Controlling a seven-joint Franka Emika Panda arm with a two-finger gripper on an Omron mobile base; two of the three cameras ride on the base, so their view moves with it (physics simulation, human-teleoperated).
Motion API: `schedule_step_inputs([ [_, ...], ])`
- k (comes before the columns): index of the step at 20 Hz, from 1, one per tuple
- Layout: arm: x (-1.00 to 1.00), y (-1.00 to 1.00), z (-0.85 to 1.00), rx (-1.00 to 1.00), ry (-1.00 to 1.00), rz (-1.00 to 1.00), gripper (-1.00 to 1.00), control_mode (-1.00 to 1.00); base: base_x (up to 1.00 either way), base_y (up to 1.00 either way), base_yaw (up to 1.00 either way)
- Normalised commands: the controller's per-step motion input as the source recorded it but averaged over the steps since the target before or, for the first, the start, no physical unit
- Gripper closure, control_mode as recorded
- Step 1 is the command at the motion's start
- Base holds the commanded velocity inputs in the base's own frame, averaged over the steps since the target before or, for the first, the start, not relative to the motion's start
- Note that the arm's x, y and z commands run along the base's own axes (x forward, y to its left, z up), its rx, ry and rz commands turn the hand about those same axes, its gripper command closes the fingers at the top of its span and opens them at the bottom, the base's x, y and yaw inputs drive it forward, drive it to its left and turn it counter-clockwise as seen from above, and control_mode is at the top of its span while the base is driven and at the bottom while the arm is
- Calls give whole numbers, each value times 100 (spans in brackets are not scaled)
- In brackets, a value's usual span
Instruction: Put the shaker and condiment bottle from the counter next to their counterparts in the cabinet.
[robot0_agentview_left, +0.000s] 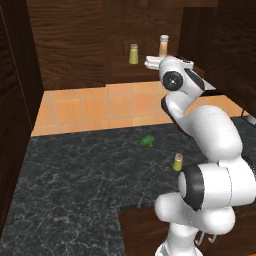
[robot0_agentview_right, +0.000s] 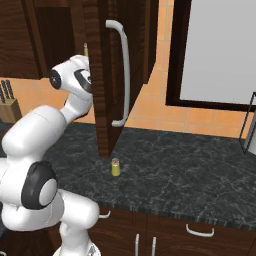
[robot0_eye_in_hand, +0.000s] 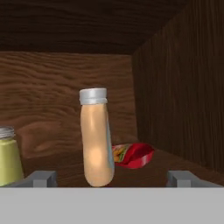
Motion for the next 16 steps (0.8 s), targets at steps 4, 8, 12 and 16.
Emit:
schedule_step_inputs([
  [4,-75,0,-6,0,-4,4,-100,-100,0,0,0],
  [8,-83,8,-6,0,-4,2,-100,-100,0,0,0],
  [12,-97,19,-12,0,-2,1,-100,-100,0,0,0],
  [16,-98,31,-21,0,0,0,-100,-100,0,0,0],
])
